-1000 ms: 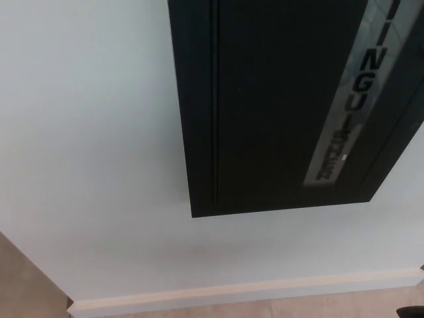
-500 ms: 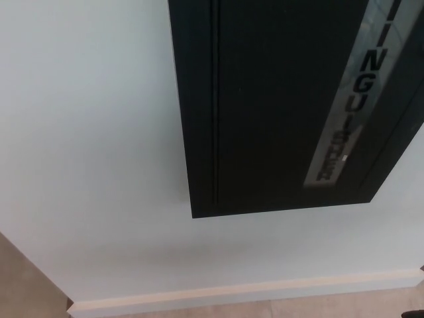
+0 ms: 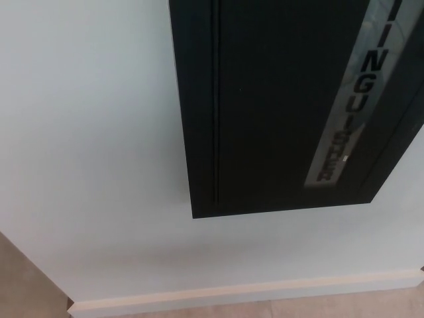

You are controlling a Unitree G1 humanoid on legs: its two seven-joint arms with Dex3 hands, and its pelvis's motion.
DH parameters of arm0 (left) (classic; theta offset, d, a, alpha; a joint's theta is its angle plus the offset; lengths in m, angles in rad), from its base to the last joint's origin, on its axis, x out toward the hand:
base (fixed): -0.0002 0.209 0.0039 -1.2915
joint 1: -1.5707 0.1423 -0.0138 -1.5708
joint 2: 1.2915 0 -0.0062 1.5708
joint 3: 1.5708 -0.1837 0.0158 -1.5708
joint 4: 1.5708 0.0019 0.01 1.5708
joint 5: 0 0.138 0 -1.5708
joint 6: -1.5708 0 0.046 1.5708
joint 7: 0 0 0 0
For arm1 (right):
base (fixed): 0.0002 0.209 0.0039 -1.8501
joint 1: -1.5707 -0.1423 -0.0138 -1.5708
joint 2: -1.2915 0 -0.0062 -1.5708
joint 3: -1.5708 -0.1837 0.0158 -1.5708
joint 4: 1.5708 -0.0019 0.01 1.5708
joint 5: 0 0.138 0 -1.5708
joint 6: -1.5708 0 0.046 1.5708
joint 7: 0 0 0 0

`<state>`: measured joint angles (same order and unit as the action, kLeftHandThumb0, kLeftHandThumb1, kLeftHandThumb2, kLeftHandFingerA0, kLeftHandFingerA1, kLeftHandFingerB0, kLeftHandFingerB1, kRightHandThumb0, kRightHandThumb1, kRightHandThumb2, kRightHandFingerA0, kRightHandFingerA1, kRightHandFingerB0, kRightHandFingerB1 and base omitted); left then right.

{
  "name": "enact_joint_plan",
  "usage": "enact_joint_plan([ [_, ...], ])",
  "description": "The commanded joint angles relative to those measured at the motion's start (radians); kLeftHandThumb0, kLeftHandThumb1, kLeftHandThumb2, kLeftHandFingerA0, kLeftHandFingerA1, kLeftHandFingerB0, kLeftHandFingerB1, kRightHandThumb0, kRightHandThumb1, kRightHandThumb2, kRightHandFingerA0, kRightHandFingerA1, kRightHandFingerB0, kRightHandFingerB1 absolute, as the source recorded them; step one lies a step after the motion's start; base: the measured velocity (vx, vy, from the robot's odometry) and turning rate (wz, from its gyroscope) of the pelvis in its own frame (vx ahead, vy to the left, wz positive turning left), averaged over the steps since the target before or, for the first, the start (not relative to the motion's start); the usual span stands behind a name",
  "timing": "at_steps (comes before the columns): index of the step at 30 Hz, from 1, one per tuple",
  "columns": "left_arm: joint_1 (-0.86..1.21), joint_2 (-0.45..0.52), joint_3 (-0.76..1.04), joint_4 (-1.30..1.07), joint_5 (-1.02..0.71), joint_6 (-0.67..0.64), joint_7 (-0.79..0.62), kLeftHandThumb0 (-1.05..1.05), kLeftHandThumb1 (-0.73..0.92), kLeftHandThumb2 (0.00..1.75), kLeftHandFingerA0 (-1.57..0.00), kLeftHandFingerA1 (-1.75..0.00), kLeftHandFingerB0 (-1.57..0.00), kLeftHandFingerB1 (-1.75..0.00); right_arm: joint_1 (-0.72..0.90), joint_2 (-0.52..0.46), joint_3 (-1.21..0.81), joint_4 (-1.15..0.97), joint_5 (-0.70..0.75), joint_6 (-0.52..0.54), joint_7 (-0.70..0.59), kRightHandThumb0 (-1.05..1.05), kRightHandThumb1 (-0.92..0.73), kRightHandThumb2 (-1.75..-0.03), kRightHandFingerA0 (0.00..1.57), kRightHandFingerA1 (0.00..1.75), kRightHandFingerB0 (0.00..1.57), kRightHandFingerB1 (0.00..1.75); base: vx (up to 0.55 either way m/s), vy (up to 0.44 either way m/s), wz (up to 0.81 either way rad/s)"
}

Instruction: The robot wallks towards the fire extinguisher and uses its left hand to push the door to the right and close it

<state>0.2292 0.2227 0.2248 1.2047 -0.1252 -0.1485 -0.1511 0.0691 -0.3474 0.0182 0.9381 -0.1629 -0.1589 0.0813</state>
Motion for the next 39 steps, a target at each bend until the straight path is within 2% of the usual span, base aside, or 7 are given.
enact_joint_plan([
  [1,-0.001,0.0,0.034,0.02,-0.015,-0.111,-0.015,-0.54,0.44,0.74,-0.26,-0.48,-0.19,-0.41,-0.002,-0.017,-0.002,0.026,-0.008,0.002,-0.024,-0.59,-0.36,-0.75,0.35,0.63,0.31,0.5,0.0,0.0,0.0],
  [23,-0.013,0.0,0.037,0.042,0.007,-0.124,0.001,-0.49,0.53,0.57,-0.29,-0.4,-0.3,-0.31,-0.003,-0.021,0.005,0.071,-0.013,-0.004,-0.035,-0.61,-0.46,-0.55,0.31,0.57,0.31,0.4,0.0,0.0,0.0],
  [26,-0.02,0.007,0.016,0.049,0.031,-0.129,0.009,-0.57,0.43,0.75,-0.33,-0.5,-0.24,-0.42,-0.009,-0.023,0.006,0.089,-0.016,-0.012,-0.042,-0.59,-0.46,-0.55,0.32,0.57,0.31,0.4,0.0,0.0,0.0],
  [30,-0.019,0.002,0.024,0.05,0.016,-0.132,0.003,-0.51,0.51,0.56,-0.45,-0.46,-0.32,-0.31,-0.007,-0.031,0.012,0.081,-0.02,-0.002,-0.036,-0.63,-0.47,-0.55,0.3,0.57,0.31,0.41,0.0,0.0,0.0],
  [35,-0.016,0.001,0.036,0.044,0.002,-0.126,-0.011,-0.54,0.44,0.74,-0.27,-0.48,-0.27,-0.42,-0.007,-0.03,0.009,0.072,-0.014,0.004,-0.028,-0.59,-0.48,-0.55,0.3,0.55,0.32,0.39,0.0,0.0,0.0],
  [37,-0.019,0.004,0.028,0.048,0.015,-0.126,-0.003,-0.51,0.52,0.56,-0.47,-0.47,-0.32,-0.32,-0.018,-0.033,0.011,0.077,-0.019,0.006,-0.031,-0.59,-0.47,-0.55,0.31,0.55,0.32,0.38,0.0,0.0,0.0],
  [39,-0.018,0.003,0.027,0.049,0.016,-0.133,-0.005,-0.55,0.44,0.77,-0.46,-0.56,-0.26,-0.43,-0.02,-0.033,0.015,0.072,-0.026,0.011,-0.04,-0.6,-0.46,-0.55,0.32,0.57,0.33,0.39,0.0,0.0,0.0],
])
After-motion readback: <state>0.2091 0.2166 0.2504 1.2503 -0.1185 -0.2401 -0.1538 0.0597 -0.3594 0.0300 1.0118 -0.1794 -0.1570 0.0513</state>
